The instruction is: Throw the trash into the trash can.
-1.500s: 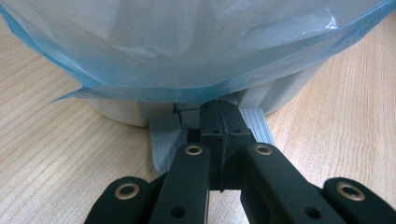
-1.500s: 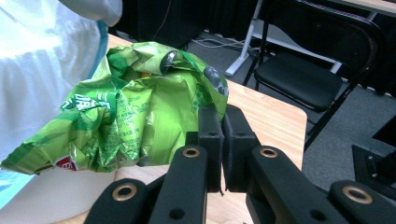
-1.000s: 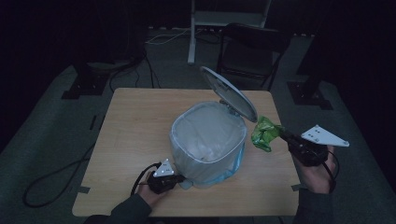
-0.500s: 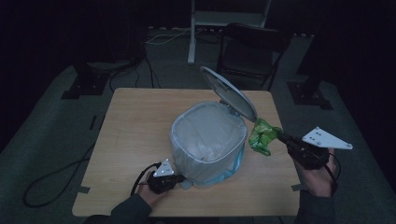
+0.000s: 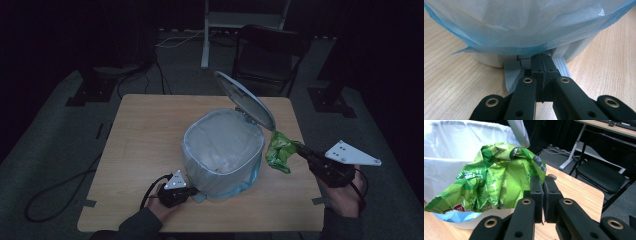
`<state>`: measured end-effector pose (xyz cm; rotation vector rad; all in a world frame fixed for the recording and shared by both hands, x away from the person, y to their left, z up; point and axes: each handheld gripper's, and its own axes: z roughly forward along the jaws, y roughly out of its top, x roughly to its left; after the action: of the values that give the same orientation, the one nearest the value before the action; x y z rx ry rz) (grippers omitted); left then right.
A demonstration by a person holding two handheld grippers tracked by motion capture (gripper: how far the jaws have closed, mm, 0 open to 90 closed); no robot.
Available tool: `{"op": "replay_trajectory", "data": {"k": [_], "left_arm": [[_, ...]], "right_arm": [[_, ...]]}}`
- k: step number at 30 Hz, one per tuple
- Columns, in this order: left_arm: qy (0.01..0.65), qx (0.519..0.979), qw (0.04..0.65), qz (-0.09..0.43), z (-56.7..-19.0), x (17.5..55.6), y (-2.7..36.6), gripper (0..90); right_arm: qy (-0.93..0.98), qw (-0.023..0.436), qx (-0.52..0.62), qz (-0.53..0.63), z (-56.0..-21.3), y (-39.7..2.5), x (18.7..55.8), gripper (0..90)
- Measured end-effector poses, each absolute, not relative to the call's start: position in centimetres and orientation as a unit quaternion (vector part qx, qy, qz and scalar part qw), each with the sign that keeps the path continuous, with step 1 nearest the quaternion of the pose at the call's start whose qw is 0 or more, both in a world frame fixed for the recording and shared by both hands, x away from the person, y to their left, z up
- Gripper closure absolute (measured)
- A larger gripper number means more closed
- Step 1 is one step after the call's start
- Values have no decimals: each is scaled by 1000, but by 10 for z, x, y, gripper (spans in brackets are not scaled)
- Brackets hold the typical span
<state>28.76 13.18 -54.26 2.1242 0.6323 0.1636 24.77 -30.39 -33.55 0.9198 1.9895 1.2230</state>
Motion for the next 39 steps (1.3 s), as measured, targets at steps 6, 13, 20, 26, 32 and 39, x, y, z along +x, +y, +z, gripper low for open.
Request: {"op": "replay_trajectory", "data": {"k": [6, 13, 20, 26, 32, 39], "left_arm": [[255, 856, 444, 67, -543, 288, 132, 900], [255, 857, 444, 66, -543, 288, 132, 900], [255, 856, 444, 65, -543, 288, 132, 900], [255, 857, 444, 65, -543, 288, 132, 900], [255, 857, 444, 65, -543, 288, 132, 900], [255, 857, 444, 65, -543, 288, 132, 900]], "right_arm": [[757, 301, 337, 473, -332, -304, 243, 873], [761, 287, 325, 482, -329, -304, 239, 873], [764, 268, 309, 499, -327, -301, 239, 873], [767, 258, 293, 509, -324, -293, 244, 873], [767, 248, 280, 521, -319, -287, 248, 872], [766, 243, 271, 530, -315, -279, 253, 873]]}}
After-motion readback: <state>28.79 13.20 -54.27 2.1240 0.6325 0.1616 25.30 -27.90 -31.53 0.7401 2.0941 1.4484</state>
